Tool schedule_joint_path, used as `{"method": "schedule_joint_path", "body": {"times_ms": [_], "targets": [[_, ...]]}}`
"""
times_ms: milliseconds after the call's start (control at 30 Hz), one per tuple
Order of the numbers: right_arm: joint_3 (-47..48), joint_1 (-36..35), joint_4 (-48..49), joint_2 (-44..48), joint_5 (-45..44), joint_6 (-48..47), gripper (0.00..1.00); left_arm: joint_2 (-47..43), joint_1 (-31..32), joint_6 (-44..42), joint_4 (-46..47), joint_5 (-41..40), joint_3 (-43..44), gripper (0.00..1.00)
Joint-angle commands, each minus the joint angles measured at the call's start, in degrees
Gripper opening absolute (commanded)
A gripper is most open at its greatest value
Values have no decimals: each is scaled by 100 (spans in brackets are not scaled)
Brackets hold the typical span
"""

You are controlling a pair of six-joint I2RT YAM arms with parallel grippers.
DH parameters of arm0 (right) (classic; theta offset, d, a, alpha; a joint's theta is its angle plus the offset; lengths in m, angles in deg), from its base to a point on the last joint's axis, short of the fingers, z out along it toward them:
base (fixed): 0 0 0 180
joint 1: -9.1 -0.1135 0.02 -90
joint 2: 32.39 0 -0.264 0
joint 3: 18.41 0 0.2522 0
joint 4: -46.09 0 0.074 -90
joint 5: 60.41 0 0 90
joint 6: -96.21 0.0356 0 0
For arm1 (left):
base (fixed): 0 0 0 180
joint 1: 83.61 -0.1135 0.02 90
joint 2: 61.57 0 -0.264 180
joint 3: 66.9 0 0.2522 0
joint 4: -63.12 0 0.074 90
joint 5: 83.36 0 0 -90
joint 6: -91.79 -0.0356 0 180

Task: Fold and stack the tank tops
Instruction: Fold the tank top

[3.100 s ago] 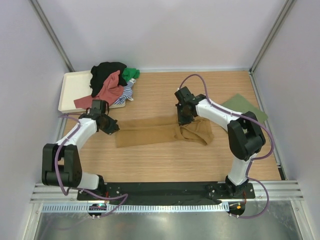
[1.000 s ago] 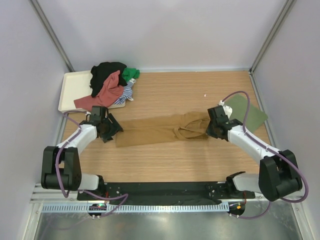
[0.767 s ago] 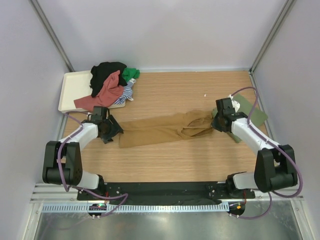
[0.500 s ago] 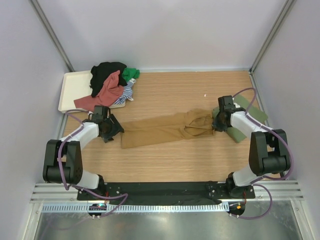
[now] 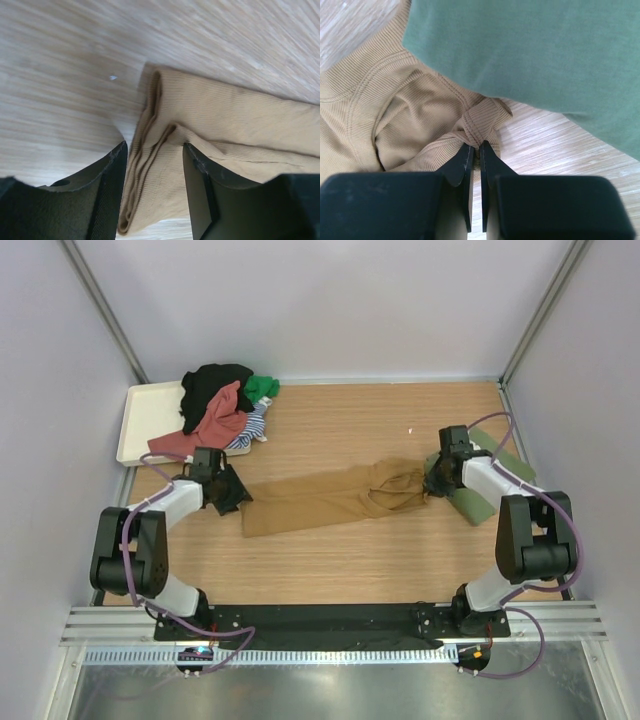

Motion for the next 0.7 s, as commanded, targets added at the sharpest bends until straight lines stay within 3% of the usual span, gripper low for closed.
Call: {"method": "schedule_joint_path", "body": {"times_ms": [0,67,133,200,467,667], "targets": [[276,58,182,-40,78,-14,3,330,112,21,54,123,-44,50],[346,67,173,-84,70,-6,3,436,112,74,89,184,-44,44],[407,67,191,-128,78,3,3,471,112,100,151,211,-70,26],[460,76,217,-207,113,30,3,436,112,118,212,202,-149,1],[1224,76,498,-997,509,126,1,-731,129,530,309,237,-1185,0],[2559,76,402,-2034,561,267,1,-1848,989,1162,168,115,-2214,0]]}}
